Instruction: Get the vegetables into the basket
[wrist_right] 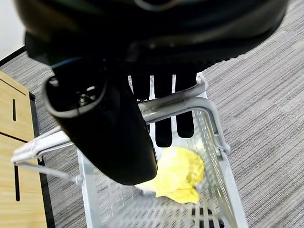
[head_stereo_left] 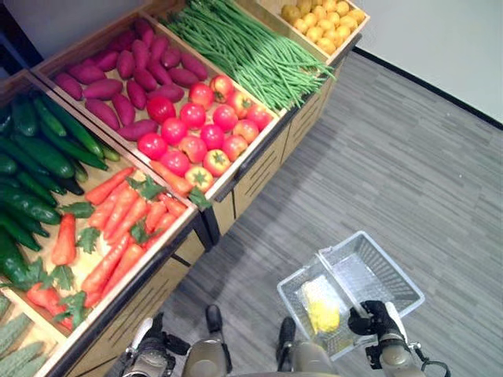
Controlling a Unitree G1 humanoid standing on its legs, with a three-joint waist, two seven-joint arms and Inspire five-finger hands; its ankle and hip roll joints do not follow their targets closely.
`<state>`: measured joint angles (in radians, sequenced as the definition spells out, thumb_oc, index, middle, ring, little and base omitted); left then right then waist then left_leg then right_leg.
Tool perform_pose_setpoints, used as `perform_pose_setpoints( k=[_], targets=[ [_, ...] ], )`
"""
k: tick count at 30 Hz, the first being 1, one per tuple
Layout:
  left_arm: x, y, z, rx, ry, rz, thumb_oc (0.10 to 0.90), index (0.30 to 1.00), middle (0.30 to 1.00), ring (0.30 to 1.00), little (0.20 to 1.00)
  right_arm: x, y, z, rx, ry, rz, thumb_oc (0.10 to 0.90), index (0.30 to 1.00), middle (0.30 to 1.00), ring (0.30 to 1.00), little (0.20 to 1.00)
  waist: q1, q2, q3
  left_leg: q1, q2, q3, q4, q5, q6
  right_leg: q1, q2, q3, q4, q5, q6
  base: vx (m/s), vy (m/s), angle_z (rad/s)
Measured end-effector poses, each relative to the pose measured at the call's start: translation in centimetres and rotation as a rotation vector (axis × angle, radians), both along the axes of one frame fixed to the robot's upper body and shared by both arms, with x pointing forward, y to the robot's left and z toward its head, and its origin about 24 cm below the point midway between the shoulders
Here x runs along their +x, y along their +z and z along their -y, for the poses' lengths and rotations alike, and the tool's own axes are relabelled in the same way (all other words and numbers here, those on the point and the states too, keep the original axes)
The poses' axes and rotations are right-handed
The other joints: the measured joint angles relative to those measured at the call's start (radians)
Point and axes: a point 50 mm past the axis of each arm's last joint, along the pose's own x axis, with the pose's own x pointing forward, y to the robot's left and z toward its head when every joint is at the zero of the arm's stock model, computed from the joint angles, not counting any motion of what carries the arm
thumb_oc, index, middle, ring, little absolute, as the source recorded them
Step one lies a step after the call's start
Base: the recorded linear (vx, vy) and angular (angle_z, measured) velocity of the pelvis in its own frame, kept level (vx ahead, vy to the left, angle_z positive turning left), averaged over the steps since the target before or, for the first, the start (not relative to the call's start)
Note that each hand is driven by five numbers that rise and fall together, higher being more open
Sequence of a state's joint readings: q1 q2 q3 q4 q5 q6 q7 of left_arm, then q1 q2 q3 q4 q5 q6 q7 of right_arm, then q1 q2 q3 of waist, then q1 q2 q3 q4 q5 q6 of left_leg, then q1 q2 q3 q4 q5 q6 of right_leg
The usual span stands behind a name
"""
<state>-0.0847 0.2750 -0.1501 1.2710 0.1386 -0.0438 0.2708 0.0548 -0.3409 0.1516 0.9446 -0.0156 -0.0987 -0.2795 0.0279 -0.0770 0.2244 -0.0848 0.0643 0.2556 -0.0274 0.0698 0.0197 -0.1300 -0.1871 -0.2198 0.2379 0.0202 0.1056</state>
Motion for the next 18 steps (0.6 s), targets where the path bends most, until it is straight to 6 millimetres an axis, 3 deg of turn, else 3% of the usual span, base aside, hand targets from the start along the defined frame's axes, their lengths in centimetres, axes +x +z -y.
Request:
perform_pose_setpoints(
  k=[2,4,6,8,9,10,11,12,13,14,15,16,18],
  targets=[
    [0.0,0.1,-0.2,0.001,-0.001,-0.003,0.900,1.000,1.000,1.000,1.000,0.3,-0.2,-0.1,0.001,0.000,-0.012,0.400,0.300,0.300,0.300,0.300,0.009,-0.011,-0.001,0.002,-0.016,-0.019,0.005,-0.012,0.010,-0.020,-0.017,0.007,0.071,-0.004,0.012,0.12,0.138,0.30],
    [-0.1,0.2,-0.8,0.019,-0.018,-0.010,0.900,1.000,1.000,1.000,1.000,0.4,-0.4,-0.6,0.013,0.008,-0.021,0.400,0.300,0.300,0.300,0.300,0.019,-0.024,-0.008,0.002,-0.027,-0.071,-0.003,-0.025,0.031,-0.053,-0.019,0.069,0.158,-0.002,0.020,0.15,0.087,0.60],
    [-0.1,0.3,-1.1,0.031,-0.030,-0.012,0.900,1.000,1.000,1.000,1.000,0.7,-0.3,-0.8,0.020,0.013,-0.015,0.400,0.300,0.300,0.300,0.300,0.010,-0.027,-0.009,0.001,-0.028,-0.110,-0.016,-0.002,0.035,-0.081,-0.017,0.116,0.199,-0.035,0.044,0.16,-0.037,0.67],
    [-0.4,0.3,-1.3,0.034,-0.027,-0.021,0.900,1.000,1.000,1.000,1.000,1.0,-0.3,-1.2,0.024,0.034,-0.010,0.400,0.300,0.300,0.300,0.300,0.018,-0.032,-0.013,0.003,-0.027,-0.153,-0.024,-0.009,0.045,-0.087,-0.002,0.130,0.123,-0.042,0.052,0.20,-0.123,0.60],
    [-0.4,0.3,-1.3,0.035,-0.019,-0.024,0.900,1.000,1.000,1.000,1.000,1.3,-0.3,-1.5,0.026,0.049,-0.008,0.400,0.300,0.300,0.300,0.300,0.006,-0.027,-0.010,-0.006,-0.020,-0.199,-0.027,-0.007,0.040,-0.072,0.022,0.145,-0.029,-0.038,0.054,0.18,-0.152,0.75],
    [-0.4,0.3,-1.3,0.034,-0.014,-0.026,0.900,1.000,1.000,1.000,1.000,1.3,-0.3,-1.6,0.027,0.058,-0.009,0.400,0.300,0.300,0.300,0.300,-0.003,-0.025,-0.008,-0.009,-0.018,-0.221,-0.026,-0.003,0.035,-0.063,0.028,0.145,-0.093,-0.025,0.052,0.12,-0.115,0.96],
    [-0.6,0.2,-1.3,0.032,-0.006,-0.033,0.900,1.000,1.000,1.000,1.000,1.4,-0.4,-1.9,0.034,0.059,-0.008,0.400,0.300,0.300,0.300,0.300,0.001,-0.024,-0.007,-0.005,-0.018,-0.264,-0.028,0.002,0.027,-0.060,0.035,0.168,-0.177,0.004,0.054,0.24,-0.248,1.33],
    [-0.5,0.3,-1.5,0.035,-0.001,-0.030,0.900,1.000,1.000,1.000,1.000,0.8,-0.8,-2.2,0.038,0.067,-0.033,0.400,0.300,0.300,0.300,0.300,-0.019,-0.031,-0.009,-0.005,-0.027,-0.307,-0.026,0.011,0.001,-0.041,0.043,0.206,-0.246,0.089,0.030,0.12,-0.136,1.28],
    [-0.7,0.3,-1.6,0.038,-0.002,-0.035,0.900,1.000,1.000,1.000,1.000,0.5,-1.0,-2.5,0.046,0.064,-0.042,0.400,0.300,0.300,0.300,0.300,-0.009,-0.050,-0.010,0.006,-0.037,-0.326,-0.028,0.013,-0.010,-0.046,0.027,0.219,-0.230,0.190,0.029,0.21,-0.280,1.34],
    [-1.0,0.1,-1.4,0.031,-0.004,-0.040,0.900,1.000,1.000,1.000,1.000,-0.2,-1.5,-2.8,0.055,0.054,-0.078,0.400,0.300,0.300,0.300,0.300,-0.010,-0.058,-0.030,0.002,-0.039,-0.372,-0.029,-0.009,-0.041,-0.015,0.029,0.278,-0.232,0.111,0.027,0.09,-0.146,0.92],
    [-1.1,0.1,-1.4,0.032,-0.003,-0.042,0.900,1.000,1.000,1.000,1.000,-0.2,-1.6,-2.9,0.059,0.051,-0.079,0.400,0.300,0.300,0.300,0.300,-0.012,-0.055,-0.032,-0.010,-0.036,-0.402,-0.021,-0.011,-0.047,-0.001,0.030,0.303,-0.238,0.079,0.039,0.11,-0.231,1.06],
    [-0.7,0.1,-1.3,0.028,-0.008,-0.033,0.900,1.000,1.000,1.000,1.000,0.1,-1.5,-3.0,0.061,0.054,-0.072,0.400,0.300,0.300,0.300,0.300,-0.011,-0.041,-0.026,-0.017,-0.017,-0.436,-0.011,-0.013,-0.072,0.005,0.052,0.297,-0.234,0.053,0.026,0.01,-0.182,0.87],
    [-1.0,-0.1,-0.9,0.015,-0.006,-0.034,0.900,1.000,1.000,1.000,1.000,1.0,-1.2,-3.0,0.064,0.064,-0.055,0.400,0.300,0.300,0.300,0.300,-0.011,-0.009,-0.026,-0.032,0.033,-0.464,0.002,0.001,-0.088,0.015,0.101,0.248,-0.235,0.049,0.001,-0.01,-0.280,0.54]
  ],
)
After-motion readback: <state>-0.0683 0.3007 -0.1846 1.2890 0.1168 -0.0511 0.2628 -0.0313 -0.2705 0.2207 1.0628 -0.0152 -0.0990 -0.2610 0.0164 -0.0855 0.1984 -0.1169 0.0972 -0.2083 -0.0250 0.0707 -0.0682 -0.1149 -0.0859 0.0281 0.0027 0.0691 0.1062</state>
